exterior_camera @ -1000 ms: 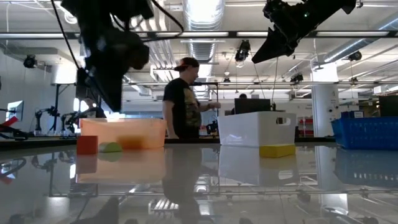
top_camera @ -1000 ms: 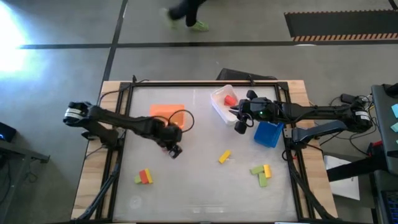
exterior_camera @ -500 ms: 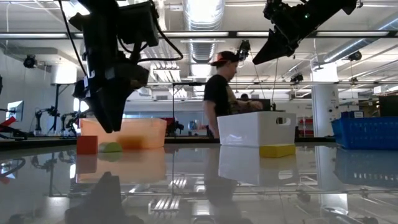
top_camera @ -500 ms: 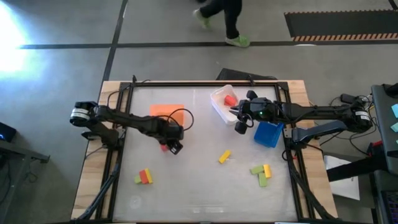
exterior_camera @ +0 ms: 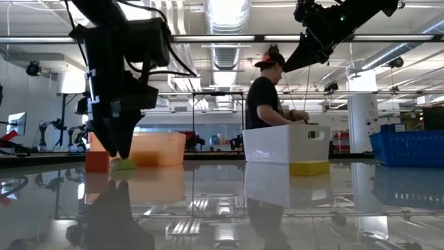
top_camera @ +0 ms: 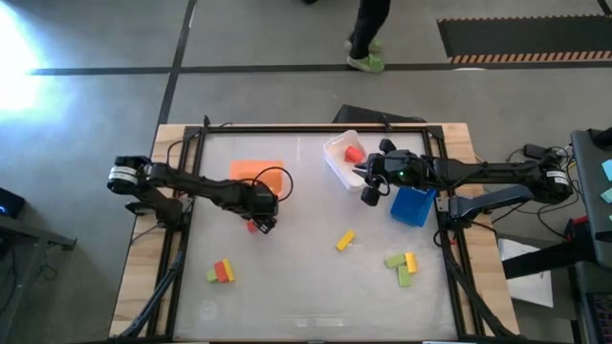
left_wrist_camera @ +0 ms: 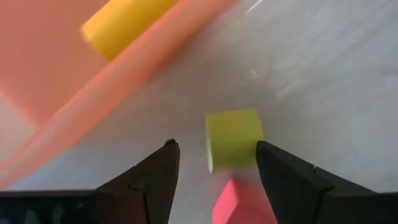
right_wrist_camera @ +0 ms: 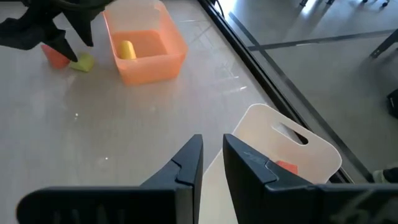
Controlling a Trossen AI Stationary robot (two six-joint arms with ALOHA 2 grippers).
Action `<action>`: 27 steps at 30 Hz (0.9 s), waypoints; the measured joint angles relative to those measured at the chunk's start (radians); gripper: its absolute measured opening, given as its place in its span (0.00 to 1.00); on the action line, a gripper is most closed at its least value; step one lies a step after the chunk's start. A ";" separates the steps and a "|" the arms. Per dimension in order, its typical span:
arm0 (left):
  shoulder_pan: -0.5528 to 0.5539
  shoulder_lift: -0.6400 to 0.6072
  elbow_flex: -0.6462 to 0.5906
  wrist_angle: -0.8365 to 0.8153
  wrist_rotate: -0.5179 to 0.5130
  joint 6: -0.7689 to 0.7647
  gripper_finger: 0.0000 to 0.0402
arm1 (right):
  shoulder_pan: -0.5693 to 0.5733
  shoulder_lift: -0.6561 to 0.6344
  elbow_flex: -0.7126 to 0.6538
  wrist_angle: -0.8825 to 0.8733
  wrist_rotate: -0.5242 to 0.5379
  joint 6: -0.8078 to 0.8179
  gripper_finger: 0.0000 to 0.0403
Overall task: Sort & place blocks by color
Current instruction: Put the green block into the blue bin
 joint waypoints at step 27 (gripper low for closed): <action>-0.001 0.000 -0.088 0.135 0.007 0.000 0.24 | 0.000 0.000 0.000 0.000 0.001 0.019 0.13</action>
